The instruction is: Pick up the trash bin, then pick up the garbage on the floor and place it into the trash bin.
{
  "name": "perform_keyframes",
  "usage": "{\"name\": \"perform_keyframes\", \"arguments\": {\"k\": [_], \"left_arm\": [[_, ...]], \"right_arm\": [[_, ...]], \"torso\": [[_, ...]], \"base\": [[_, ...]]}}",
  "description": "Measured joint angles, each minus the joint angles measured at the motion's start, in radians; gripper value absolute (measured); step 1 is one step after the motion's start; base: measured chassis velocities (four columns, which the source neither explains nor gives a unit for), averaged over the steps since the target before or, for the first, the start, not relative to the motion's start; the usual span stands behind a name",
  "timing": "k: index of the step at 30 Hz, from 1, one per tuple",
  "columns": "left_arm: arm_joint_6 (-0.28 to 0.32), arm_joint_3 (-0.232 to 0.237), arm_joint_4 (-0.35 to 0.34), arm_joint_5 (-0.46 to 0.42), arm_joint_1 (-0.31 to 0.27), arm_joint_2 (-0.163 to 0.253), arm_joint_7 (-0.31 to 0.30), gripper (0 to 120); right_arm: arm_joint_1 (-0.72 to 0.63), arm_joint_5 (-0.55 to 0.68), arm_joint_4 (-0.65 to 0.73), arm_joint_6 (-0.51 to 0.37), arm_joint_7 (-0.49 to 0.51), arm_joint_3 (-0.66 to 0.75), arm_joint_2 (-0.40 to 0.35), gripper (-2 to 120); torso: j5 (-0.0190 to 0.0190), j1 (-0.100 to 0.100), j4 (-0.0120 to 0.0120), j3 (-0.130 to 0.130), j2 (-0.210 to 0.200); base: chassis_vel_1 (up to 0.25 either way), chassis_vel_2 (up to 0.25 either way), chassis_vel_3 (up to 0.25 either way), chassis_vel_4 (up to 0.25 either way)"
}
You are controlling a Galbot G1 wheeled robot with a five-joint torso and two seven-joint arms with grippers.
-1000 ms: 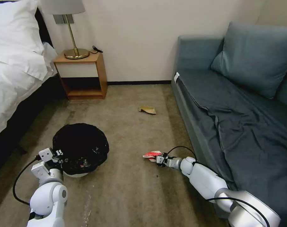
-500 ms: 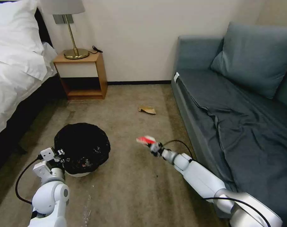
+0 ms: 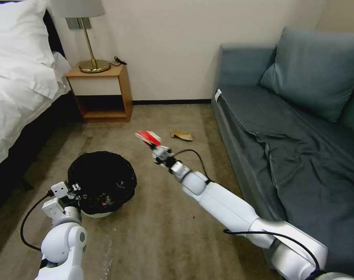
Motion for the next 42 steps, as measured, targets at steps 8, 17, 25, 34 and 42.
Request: {"name": "perform_keyframes", "arguments": {"k": [8,17,25,34,42], "left_arm": [[-0.002,0.003,0.010,0.006,-0.002,-0.005,0.001,4],[-0.007,0.001,0.015,0.006,-0.004,-0.005,0.004,4],[-0.007,0.001,0.013,0.003,-0.003,-0.007,0.004,4],[-0.007,0.002,0.006,-0.001,-0.007,-0.008,0.005,4],[-0.006,0.002,0.003,-0.003,-0.010,-0.006,0.010,4]], "right_arm": [[0.106,0.114,0.111,-0.029,0.103,-0.155,0.035,0],[0.114,0.157,0.181,-0.048,0.139,-0.241,0.054,0],[0.056,0.122,0.154,-0.042,0.141,-0.281,0.052,0],[-0.008,0.073,0.086,-0.039,0.191,-0.301,0.061,2],[-0.024,0.035,0.106,-0.041,0.188,-0.287,0.038,30]], "torso": [[-0.0001,0.000,0.0000,0.000,0.000],[0.0001,0.000,0.0000,0.000,0.000],[0.0001,0.000,-0.0002,0.000,0.000],[0.0002,0.000,0.0000,0.000,0.000],[0.0002,0.000,-0.0001,0.000,0.000]], "base": [[0.000,0.000,0.000,0.000],[0.000,0.000,0.000,0.000],[0.000,0.000,0.000,0.000],[0.000,0.000,0.000,0.000],[0.000,0.000,0.000,0.000]]}}
